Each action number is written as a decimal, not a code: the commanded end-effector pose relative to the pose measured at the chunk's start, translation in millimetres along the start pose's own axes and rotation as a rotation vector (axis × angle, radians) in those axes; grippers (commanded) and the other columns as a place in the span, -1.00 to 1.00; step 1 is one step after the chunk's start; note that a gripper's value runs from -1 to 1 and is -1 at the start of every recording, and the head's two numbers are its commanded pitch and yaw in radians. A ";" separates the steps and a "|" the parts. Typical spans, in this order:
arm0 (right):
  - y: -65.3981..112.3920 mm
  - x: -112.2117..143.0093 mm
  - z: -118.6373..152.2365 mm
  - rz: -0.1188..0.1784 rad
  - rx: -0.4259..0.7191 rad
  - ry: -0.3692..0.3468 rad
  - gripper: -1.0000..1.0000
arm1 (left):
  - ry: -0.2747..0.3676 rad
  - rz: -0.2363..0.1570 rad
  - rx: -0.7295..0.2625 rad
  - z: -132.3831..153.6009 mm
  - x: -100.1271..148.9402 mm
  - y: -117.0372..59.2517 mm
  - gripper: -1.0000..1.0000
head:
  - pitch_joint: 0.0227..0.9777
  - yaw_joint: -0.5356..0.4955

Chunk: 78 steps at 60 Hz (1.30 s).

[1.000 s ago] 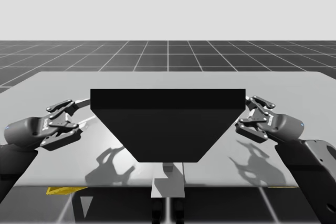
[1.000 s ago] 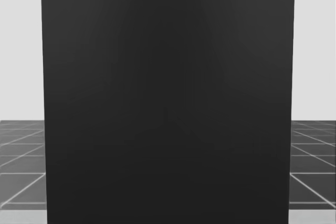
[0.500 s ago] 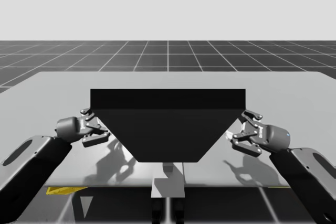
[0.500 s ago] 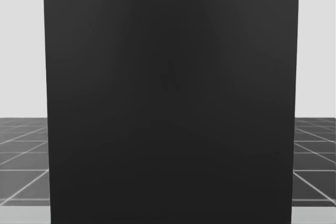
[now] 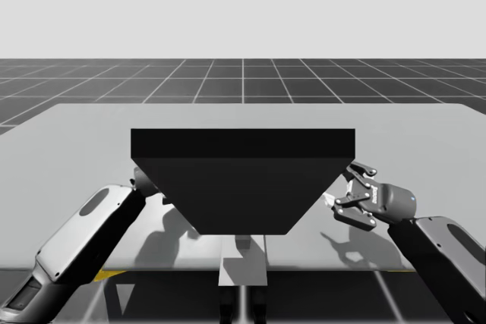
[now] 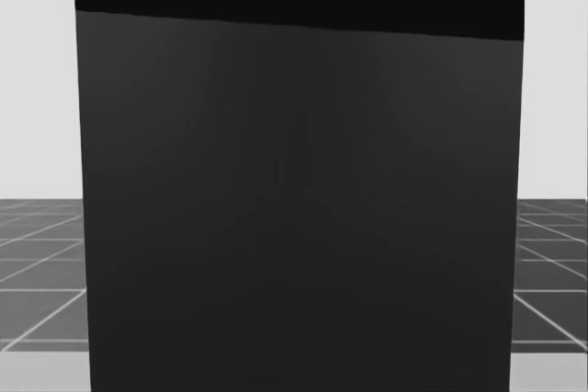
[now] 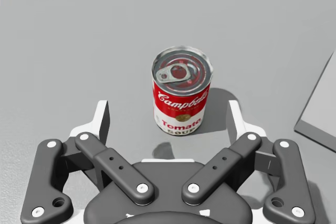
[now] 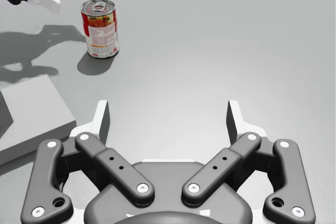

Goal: Reach around the screen and pick up the object behind it.

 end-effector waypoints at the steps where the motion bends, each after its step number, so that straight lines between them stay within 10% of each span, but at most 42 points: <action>1: 2.9 -0.7 -1.0 0.012 0.030 -0.001 -1.00 | 0.020 -0.018 -0.011 -17.1 0.4 2.7 -1.00 | -0.87 0.05; 38: 7.4 1.0 0.3 0.030 0.045 -0.006 -1.00 | 0.064 -0.006 -0.092 -74.3 -3.0 3.2 -1.00 | -0.84 0.02; 42: 7.4 0.9 0.8 0.030 0.043 -0.006 -1.00 | 0.071 0.014 -0.093 -76.3 -9.1 3.9 -0.24 | -0.83 0.02; 43: 7.3 0.8 0.9 0.032 0.042 -0.006 -1.00 | 0.083 0.023 -0.088 -77.2 -12.1 5.2 0.90 | -0.83 0.02; 78: 8.5 4.3 1.6 0.044 0.040 -0.018 -1.00 | 0.034 0.033 0.055 0.2 -5.3 34.5 1.00 | -0.84 0.02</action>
